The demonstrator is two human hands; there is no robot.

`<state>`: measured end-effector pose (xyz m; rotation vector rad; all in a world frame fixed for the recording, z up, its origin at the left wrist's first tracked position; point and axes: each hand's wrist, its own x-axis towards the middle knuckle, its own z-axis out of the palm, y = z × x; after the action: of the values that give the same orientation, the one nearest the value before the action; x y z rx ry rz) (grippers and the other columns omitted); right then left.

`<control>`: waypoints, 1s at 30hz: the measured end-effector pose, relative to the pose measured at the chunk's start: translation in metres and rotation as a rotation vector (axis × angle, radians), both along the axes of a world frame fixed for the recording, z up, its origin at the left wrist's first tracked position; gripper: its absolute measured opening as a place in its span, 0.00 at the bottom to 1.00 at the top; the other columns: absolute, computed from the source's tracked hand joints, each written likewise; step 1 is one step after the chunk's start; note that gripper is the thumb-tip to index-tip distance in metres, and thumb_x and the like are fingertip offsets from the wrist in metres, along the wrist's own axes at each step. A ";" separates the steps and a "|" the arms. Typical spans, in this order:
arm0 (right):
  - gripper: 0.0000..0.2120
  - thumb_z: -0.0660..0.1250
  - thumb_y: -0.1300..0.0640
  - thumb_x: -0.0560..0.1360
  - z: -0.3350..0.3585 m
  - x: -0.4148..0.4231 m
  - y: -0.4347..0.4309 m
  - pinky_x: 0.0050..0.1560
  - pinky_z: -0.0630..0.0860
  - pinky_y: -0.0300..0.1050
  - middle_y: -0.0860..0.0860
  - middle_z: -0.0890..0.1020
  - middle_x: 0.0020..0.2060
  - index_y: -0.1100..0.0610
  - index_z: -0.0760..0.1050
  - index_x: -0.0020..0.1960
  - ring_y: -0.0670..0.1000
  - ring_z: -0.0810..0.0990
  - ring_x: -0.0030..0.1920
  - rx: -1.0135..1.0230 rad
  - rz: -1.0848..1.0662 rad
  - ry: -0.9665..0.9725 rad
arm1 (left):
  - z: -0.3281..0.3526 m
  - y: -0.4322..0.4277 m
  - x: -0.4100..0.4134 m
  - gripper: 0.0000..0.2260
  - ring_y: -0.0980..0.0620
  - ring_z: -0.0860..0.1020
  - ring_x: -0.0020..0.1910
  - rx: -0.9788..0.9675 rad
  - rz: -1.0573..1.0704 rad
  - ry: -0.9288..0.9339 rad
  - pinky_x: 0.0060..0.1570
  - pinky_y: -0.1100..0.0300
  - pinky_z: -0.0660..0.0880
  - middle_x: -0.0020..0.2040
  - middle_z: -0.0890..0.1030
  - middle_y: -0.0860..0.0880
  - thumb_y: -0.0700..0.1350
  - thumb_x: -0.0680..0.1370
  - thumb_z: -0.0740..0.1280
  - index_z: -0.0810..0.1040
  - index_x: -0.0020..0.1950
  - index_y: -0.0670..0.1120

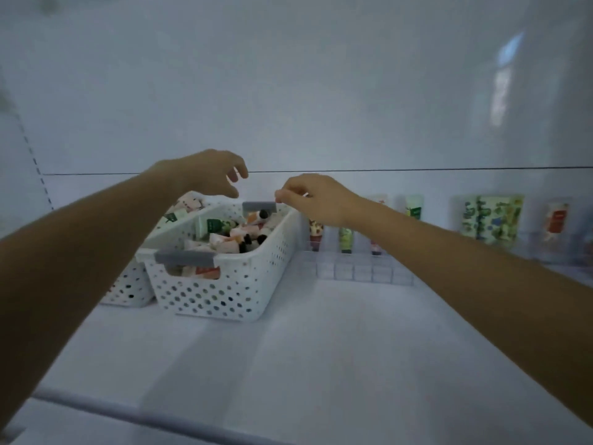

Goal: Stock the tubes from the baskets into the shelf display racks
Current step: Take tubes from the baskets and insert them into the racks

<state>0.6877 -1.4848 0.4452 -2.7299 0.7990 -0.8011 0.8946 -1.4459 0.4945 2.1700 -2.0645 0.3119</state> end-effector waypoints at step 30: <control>0.04 0.66 0.62 0.74 -0.015 0.080 -0.043 0.38 0.74 0.38 0.51 0.77 0.38 0.55 0.74 0.46 0.49 0.76 0.39 0.665 -0.181 -0.796 | -0.001 -0.016 0.075 0.15 0.55 0.78 0.43 0.193 -0.206 0.478 0.40 0.60 0.78 0.54 0.78 0.51 0.36 0.73 0.69 0.70 0.58 0.46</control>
<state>0.7678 -1.5275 0.4305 -1.5813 0.8959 -1.2487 0.9694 -1.4622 0.4930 1.8585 -2.0659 -0.4046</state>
